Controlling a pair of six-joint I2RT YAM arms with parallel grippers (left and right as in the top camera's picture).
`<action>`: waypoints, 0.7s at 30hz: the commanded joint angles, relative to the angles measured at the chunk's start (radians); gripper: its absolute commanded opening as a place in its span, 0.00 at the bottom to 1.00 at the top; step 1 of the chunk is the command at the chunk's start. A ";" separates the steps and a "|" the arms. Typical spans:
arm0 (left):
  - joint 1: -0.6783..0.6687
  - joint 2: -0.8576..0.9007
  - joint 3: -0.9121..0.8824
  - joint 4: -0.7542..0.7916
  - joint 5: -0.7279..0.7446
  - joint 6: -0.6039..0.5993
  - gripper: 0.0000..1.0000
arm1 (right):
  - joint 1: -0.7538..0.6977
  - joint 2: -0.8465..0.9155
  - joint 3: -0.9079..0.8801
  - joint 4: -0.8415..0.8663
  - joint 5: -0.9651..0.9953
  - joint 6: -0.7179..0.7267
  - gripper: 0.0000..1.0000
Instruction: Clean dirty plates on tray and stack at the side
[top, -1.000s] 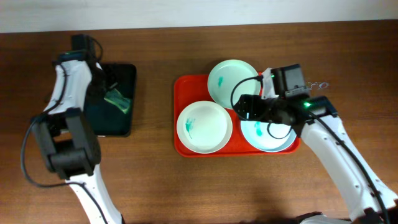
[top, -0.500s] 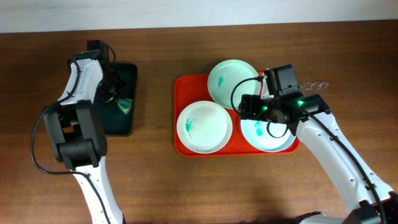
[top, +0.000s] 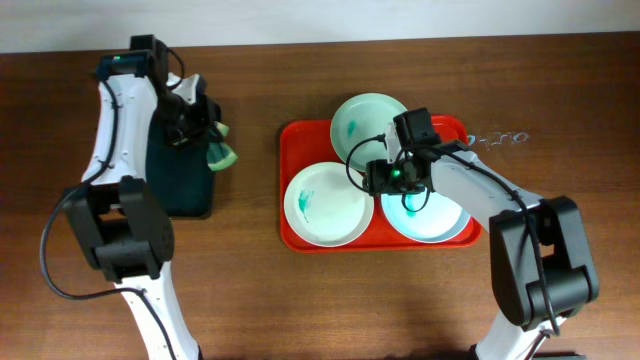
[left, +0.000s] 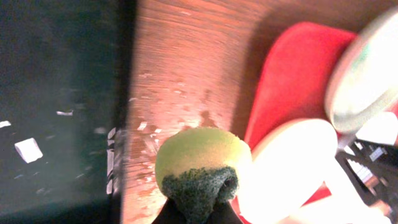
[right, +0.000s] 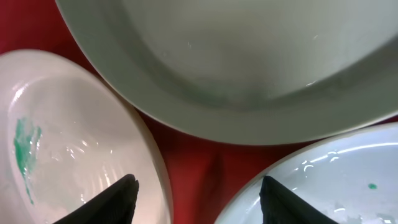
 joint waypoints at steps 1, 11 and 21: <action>-0.064 -0.034 0.017 -0.018 0.061 0.097 0.00 | 0.024 0.019 0.011 0.008 -0.032 -0.042 0.63; -0.137 -0.034 0.017 -0.019 0.029 0.118 0.00 | 0.051 0.001 0.285 -0.280 0.046 -0.156 0.70; -0.228 -0.034 0.017 -0.029 0.036 0.118 0.00 | 0.067 0.176 0.256 -0.310 0.002 -0.161 0.65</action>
